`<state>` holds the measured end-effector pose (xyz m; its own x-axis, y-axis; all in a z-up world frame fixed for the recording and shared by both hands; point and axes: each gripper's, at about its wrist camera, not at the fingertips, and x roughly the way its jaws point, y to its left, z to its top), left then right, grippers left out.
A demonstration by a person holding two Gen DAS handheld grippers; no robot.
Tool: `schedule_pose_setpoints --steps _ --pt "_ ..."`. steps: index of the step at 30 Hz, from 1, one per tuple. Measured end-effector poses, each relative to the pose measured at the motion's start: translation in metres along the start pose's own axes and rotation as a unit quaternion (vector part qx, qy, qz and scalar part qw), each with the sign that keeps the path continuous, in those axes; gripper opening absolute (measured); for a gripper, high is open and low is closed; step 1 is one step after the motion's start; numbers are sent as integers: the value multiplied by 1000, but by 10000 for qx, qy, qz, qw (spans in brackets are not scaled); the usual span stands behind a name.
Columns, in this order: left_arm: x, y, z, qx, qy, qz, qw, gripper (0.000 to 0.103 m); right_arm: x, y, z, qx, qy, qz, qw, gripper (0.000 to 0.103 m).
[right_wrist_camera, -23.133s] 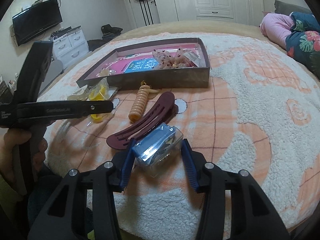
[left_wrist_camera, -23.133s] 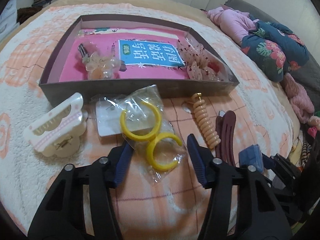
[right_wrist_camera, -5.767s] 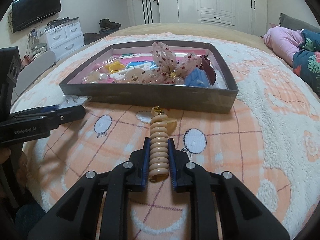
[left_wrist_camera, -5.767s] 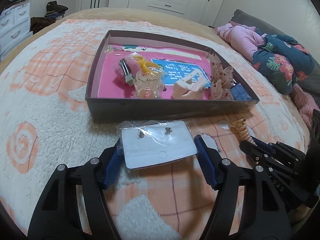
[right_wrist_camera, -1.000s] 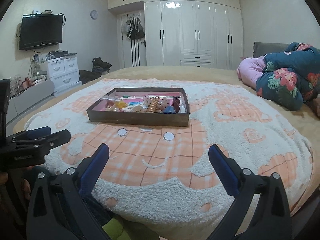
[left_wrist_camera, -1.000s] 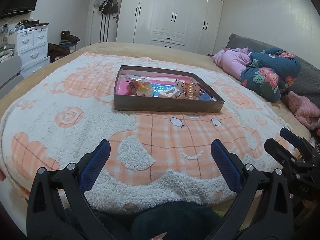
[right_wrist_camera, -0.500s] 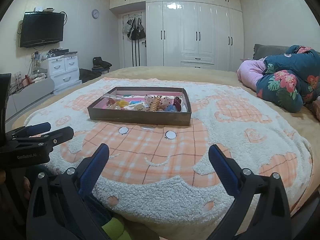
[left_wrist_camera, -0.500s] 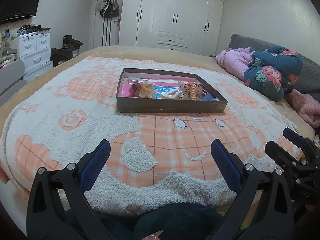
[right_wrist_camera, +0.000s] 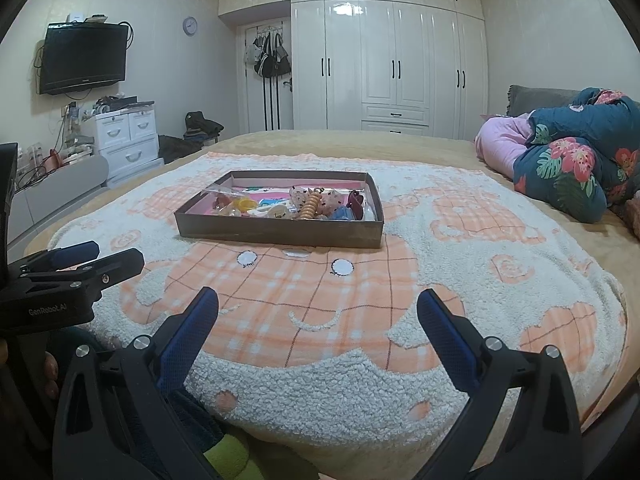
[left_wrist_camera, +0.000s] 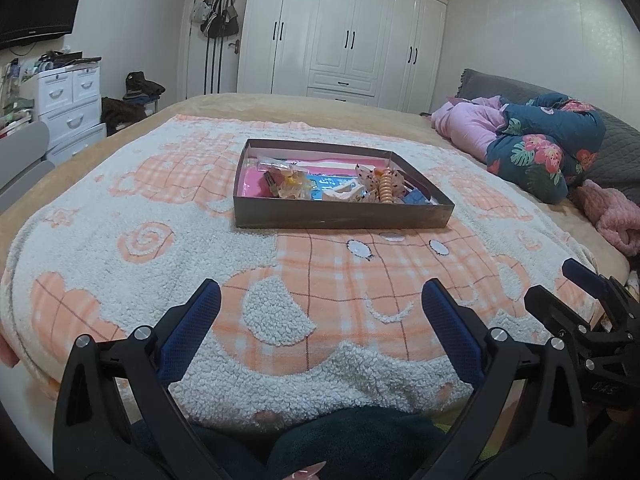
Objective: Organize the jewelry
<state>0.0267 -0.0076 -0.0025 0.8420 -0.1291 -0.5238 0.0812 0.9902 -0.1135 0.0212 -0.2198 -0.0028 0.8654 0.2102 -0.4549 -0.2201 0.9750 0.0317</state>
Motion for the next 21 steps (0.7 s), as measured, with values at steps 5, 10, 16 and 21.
schedule_pose_setpoints --steps 5,10,16,21 --pt "0 0 0 1 -8 4 10000 92 0 -1 -1 -4 -8 -16 10000 97" --pt "0 0 0 -6 5 5 10000 92 0 -1 -1 -8 -5 -13 10000 97" --pt "-1 -1 2 21 2 26 10000 92 0 -2 0 -2 -10 -32 10000 97" --pt "-1 -1 2 19 1 31 10000 92 1 -2 0 -4 -11 -34 10000 97"
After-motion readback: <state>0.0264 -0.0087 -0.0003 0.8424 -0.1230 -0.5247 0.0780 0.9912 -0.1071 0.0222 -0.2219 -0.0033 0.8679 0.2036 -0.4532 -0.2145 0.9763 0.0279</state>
